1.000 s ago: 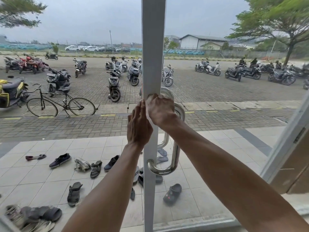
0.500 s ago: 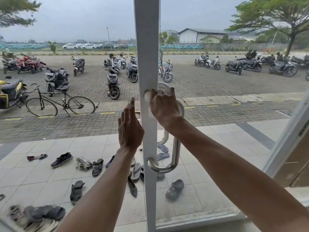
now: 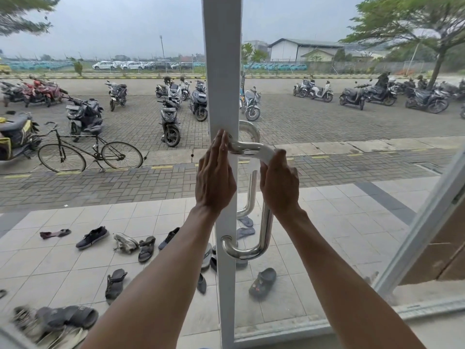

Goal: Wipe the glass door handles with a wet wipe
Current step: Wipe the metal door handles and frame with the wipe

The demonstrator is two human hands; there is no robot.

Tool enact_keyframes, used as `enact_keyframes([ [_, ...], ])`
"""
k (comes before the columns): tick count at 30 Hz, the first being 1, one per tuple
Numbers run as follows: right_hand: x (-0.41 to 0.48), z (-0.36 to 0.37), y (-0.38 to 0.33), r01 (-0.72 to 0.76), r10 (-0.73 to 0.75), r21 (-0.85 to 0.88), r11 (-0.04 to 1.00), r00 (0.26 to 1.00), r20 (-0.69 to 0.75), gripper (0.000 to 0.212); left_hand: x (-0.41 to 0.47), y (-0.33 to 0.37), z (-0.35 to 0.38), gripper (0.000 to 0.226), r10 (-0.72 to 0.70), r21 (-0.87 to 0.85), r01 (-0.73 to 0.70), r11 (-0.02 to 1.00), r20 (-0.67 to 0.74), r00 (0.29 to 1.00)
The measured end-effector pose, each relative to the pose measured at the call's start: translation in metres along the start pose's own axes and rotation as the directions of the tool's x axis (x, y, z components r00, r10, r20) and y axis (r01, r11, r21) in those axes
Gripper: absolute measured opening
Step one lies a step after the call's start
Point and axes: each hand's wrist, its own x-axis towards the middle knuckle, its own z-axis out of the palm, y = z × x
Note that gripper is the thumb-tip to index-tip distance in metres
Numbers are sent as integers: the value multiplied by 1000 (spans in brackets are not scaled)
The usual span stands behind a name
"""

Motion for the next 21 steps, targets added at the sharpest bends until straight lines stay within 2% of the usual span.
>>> enact_keyframes([
  [3,-14,14,-2,-108,117,178,978,992,-42,28,-1,1,3,53,11,2,-11,1000,-16,1000],
  [6,-39,33,3,-185,199,252,950,980,-28,25,-1,-1,4,50,16,8,-15,1000,-43,999],
  [13,-134,84,26,-308,284,209,928,949,136,24,0,-11,10,52,75,-7,-76,997,-94,993],
  [15,-162,99,32,-383,344,183,905,914,214,23,-1,-12,12,51,89,-15,-91,996,-108,990],
  [17,-190,112,32,-516,458,177,838,842,286,23,-1,-12,15,51,86,-29,-91,995,-132,987],
  [18,-200,116,27,-613,543,211,762,781,308,24,-2,-12,16,51,75,-34,-81,996,-144,987],
  [20,-202,125,10,-795,725,324,513,603,331,26,-3,-10,19,53,54,-43,-61,997,-153,987],
  [21,-195,129,-2,-864,809,352,359,476,343,29,-3,-9,20,54,42,-49,-50,998,-153,987],
])
